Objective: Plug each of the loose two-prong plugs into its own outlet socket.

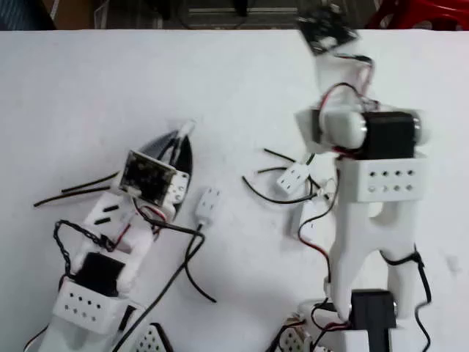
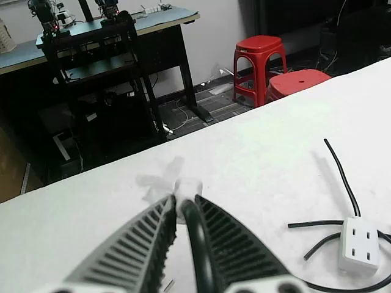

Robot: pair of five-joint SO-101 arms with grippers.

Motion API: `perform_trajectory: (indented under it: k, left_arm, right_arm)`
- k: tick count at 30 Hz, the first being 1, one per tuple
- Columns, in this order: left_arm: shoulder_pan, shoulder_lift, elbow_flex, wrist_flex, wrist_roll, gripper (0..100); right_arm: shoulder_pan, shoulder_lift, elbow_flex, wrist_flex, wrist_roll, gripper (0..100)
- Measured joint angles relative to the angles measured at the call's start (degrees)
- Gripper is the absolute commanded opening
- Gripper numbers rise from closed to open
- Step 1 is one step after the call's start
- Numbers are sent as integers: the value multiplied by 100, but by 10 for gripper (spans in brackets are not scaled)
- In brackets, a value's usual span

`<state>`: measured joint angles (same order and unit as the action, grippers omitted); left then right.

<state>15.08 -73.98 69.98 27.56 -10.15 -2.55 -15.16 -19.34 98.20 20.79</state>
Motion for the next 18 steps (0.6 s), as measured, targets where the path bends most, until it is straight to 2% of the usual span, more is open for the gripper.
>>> perform_trajectory:
  k: [8, 15, 18]
  left_arm:
    - [-79, 299, -607, 958, 580, 24]
    - [-79, 2374, -1881, 1582, 633, 24]
    - [44, 3332, -2646, 2031, 290, 24]
  right_arm:
    - [1275, -862, 1960, 0, 0, 24]
    - [1916, -1442, 3789, -343, 26, 24]
    - [2136, -1662, 4677, -862, 44, 24]
